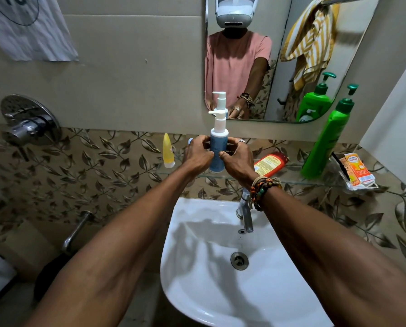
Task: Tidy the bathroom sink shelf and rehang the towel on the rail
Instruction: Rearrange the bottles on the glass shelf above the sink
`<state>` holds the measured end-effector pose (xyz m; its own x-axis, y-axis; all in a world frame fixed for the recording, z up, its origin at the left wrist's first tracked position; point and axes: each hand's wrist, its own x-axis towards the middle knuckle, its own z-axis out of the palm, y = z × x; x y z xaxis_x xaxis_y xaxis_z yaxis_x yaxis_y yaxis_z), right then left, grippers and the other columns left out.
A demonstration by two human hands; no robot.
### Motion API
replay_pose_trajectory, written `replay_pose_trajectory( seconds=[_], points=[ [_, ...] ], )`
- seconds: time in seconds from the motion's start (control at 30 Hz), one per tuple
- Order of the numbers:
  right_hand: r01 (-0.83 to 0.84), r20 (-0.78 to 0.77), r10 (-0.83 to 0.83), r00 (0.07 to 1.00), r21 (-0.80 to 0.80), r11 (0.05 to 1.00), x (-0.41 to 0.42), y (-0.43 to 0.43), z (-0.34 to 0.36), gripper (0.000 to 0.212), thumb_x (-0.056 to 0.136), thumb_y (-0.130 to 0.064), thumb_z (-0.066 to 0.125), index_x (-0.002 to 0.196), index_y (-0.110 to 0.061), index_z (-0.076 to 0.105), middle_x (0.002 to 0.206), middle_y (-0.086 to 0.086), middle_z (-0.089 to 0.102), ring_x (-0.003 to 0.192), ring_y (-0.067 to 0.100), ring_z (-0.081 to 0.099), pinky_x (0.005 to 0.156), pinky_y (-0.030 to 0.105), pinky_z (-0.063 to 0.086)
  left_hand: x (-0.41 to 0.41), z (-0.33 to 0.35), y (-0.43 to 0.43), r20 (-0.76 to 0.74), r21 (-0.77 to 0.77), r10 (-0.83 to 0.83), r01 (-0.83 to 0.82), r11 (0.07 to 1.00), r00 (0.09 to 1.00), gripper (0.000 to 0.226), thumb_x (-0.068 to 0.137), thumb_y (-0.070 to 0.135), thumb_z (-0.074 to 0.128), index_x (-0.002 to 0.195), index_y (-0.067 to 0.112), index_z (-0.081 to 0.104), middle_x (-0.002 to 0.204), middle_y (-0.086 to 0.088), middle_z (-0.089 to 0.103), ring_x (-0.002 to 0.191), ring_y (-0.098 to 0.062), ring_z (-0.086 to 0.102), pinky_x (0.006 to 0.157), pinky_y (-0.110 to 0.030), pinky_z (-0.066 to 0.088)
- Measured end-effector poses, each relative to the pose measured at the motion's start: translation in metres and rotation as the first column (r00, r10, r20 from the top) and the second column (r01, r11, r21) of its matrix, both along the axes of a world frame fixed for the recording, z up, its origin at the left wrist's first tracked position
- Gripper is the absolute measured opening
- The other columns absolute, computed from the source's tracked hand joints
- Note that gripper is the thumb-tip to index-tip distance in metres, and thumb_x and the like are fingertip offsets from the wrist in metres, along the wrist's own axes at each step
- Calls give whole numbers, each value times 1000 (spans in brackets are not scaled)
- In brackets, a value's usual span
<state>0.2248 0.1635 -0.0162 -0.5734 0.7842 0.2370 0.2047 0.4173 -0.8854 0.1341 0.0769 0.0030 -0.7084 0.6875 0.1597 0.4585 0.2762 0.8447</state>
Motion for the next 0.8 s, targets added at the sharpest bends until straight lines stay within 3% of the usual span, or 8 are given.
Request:
replay_pose_trajectory(
  seconds=[0.23,0.43,0.67,0.8],
  points=[
    [7,6,-7,1000,7,1000,0,1,-2,48,89,-7,67,135,-8,55,131,9,64,119,24,60,100,41,52,-1,-3,2,-16,-9,-6,5,1000,1000,51,83,1,62,131,12,53,132,-8,60,116,-24,58,95,-40,52],
    [38,38,-38,999,2,999,0,0,2,60,85,-2,69,141,-8,48,136,12,59,124,26,56,103,45,50,0,-1,2,-47,-7,12,-12,1000,999,54,83,0,63,134,11,49,134,-8,58,119,-25,57,97,-43,51],
    [139,13,-140,990,44,989,13,6,12,56,86,-1,62,139,-7,48,128,13,60,116,24,57,96,35,52,-3,19,-7,-159,224,213,-175,959,964,47,86,-2,57,132,8,51,119,-7,62,102,-14,58,80,-19,45],
    [201,-2,-201,980,51,978,25,10,17,50,87,-2,58,137,-6,50,122,11,62,109,22,58,93,35,53,1,28,-9,-213,283,196,-132,950,957,40,84,7,65,123,9,58,112,-4,67,98,-12,61,82,-21,50]
  ],
)
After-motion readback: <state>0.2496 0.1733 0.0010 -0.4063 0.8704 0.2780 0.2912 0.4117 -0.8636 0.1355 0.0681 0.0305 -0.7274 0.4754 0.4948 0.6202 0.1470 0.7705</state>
